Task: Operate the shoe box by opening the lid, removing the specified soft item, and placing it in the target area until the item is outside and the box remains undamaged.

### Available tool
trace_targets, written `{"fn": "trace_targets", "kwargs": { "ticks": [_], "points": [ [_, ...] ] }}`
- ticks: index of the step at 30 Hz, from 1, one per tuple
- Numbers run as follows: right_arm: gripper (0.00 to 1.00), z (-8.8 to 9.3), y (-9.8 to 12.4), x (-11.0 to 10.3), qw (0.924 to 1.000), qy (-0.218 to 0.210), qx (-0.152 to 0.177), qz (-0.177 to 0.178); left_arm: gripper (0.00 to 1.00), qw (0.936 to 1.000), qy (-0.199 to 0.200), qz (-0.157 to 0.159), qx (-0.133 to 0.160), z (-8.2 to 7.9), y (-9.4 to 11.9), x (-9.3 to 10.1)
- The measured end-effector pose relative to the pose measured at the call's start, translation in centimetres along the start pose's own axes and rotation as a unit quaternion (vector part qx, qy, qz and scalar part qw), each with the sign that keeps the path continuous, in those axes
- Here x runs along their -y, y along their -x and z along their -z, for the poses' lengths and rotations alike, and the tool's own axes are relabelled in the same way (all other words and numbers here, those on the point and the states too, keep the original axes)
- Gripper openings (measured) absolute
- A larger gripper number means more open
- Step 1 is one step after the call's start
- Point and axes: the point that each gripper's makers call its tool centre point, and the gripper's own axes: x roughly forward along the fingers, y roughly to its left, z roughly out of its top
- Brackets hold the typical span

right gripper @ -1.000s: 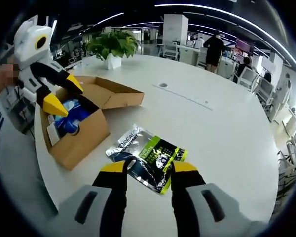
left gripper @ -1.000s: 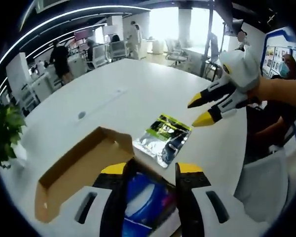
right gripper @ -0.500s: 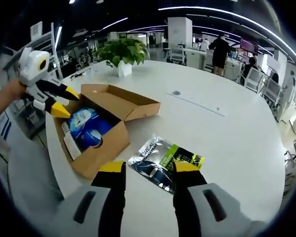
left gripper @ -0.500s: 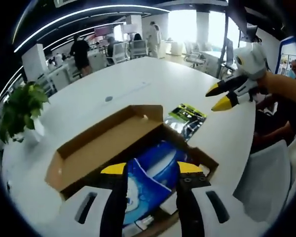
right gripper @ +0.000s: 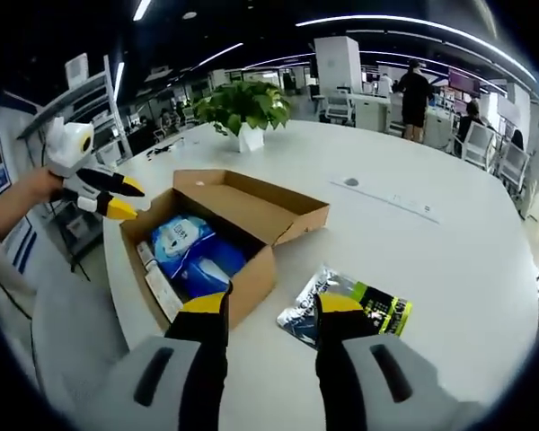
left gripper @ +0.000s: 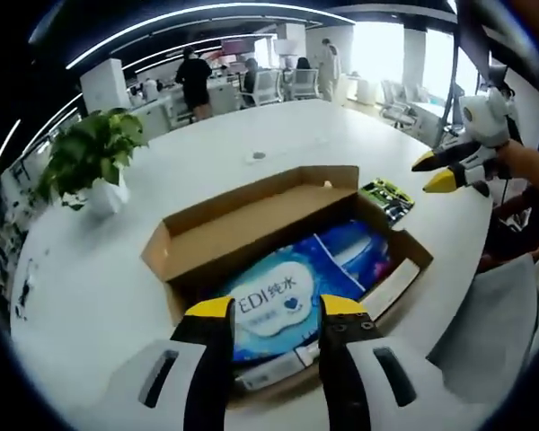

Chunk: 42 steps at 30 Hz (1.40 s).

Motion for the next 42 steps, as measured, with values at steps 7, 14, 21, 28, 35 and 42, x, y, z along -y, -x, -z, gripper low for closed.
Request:
{"fn": "trace_targets", "kwargs": {
  "ticks": [7, 14, 21, 28, 35, 42],
  "points": [
    [0.35, -0.6, -1.0, -1.5, 0.9999, 0.001, 0.002, -0.016, 0.35, 0.9995, 0.02, -0.022, -0.013, 2.1, 0.8, -2.0],
    [0.35, -1.0, -2.1, -3.0, 0.9995, 0.003, 0.003, -0.031, 0.34, 0.9982, 0.037, -0.042, -0.023, 3.8, 1.1, -3.5],
    [0.34, -1.2, -3.6, -4.7, 0.9989, 0.002, 0.005, -0.046, 0.27, 0.9951, 0.038, -0.078, -0.047, 6.1, 0.9, -5.2],
    [0.3, -1.3, -5.6, -6.1, 0.9982, -0.008, 0.01, -0.059, 0.19, 0.9929, 0.059, -0.083, -0.063, 7.8, 0.4, -5.7],
    [0.28, -1.2, -7.0, -7.0, 0.9975, -0.013, 0.004, -0.069, 0.08, 0.9911, 0.08, -0.082, -0.067, 8.7, 0.0, -5.9],
    [0.26, -0.4, -8.4, -8.5, 0.9963, -0.018, -0.009, -0.083, 0.05, 0.9889, 0.105, -0.082, -0.066, 9.1, -0.3, -5.8]
  ]
}}
